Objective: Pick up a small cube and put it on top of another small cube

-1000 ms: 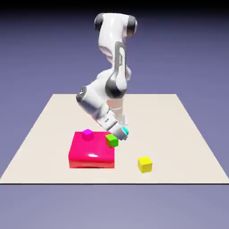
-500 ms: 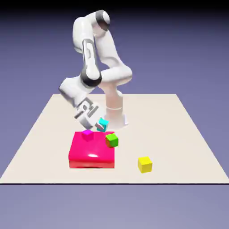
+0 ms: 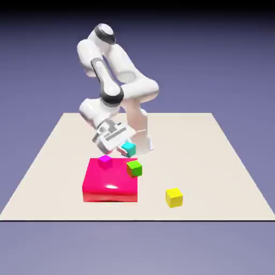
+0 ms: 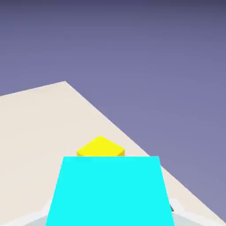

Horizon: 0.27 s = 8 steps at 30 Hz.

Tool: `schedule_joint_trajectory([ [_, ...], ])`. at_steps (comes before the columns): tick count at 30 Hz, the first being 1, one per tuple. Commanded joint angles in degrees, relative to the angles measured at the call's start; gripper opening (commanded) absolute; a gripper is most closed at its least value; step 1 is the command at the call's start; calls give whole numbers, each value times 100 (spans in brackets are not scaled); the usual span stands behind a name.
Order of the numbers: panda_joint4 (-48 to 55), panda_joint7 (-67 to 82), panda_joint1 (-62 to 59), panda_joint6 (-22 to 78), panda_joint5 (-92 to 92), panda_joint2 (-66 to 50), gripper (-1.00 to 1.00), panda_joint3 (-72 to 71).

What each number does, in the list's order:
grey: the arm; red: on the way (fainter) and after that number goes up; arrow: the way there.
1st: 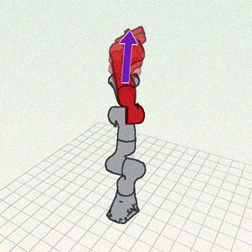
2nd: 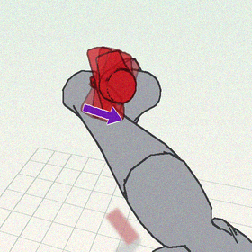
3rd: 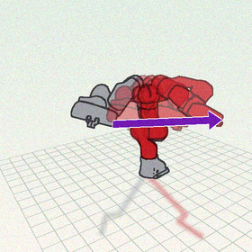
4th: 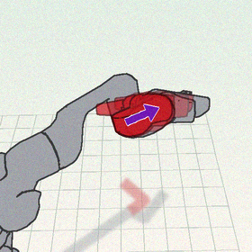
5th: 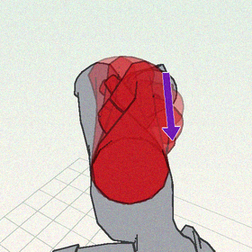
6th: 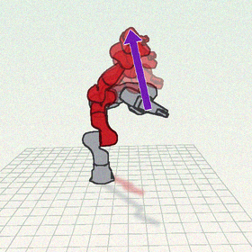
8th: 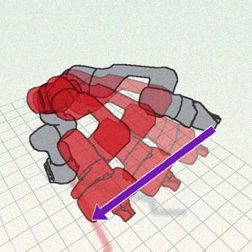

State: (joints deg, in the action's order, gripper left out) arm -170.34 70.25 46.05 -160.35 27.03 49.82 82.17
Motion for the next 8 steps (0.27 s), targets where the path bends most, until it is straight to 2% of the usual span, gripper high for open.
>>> schedule_joint_trajectory([
  [1, 11, 49, 208, -154, 26, 31, -100, 147],
  [5, 52, 235, 985, -712, 127, 147, -100, 697],
  [6, 52, 235, 985, -712, 127, 147, 100, 697],
  [8, 41, 185, 778, -563, 100, 116, 100, 551],
])
